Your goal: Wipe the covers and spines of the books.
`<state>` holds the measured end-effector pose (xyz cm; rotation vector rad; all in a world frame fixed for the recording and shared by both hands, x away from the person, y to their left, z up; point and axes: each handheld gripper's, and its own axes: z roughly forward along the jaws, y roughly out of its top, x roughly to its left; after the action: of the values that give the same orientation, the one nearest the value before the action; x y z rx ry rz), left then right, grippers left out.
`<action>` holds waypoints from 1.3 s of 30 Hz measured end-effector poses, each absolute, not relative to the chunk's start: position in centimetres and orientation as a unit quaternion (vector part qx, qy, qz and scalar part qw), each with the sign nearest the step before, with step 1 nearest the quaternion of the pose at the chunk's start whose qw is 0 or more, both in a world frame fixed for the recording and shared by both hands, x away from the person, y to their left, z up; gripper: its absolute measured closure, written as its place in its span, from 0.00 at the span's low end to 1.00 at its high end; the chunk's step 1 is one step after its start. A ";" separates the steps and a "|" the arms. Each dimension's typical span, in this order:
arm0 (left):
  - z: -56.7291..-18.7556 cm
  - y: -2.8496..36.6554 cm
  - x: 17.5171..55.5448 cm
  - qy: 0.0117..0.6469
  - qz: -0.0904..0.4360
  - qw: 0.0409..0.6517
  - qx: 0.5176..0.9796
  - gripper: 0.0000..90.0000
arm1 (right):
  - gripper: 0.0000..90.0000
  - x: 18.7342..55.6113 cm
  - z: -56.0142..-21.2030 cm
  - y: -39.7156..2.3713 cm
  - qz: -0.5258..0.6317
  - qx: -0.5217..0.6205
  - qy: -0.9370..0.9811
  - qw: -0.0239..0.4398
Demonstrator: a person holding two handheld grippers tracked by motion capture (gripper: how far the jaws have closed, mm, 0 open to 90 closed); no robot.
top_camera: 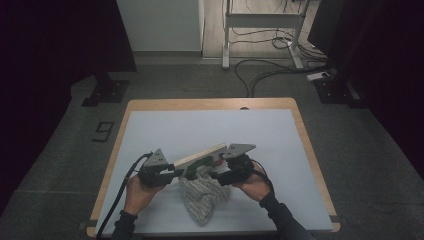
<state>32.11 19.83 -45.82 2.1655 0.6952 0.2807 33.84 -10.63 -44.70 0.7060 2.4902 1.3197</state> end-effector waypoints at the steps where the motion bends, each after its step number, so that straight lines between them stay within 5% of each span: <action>1: -45.8 19.8 32.1 0.276 0.112 0.412 0.861 0.78 | 0.25 34.0 -44.6 -11.2 0.450 0.248 0.849 0.123; 12: -45.8 19.8 32.1 0.276 0.111 0.412 0.861 0.78 | 0.24 35.3 -45.2 -15.5 0.441 0.296 0.835 0.142; 30: -45.8 19.8 32.1 0.275 0.109 0.410 0.863 0.78 | 0.22 39.0 -46.4 -10.6 0.442 0.270 0.850 0.099; 39: -45.8 19.8 32.1 0.276 0.111 0.408 0.863 0.78 | 0.28 39.1 -46.3 -10.2 0.447 0.266 0.849 0.093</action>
<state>32.08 19.82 -45.81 2.1755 0.6948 0.2790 39.08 -10.24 -46.33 0.7879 2.5191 1.3278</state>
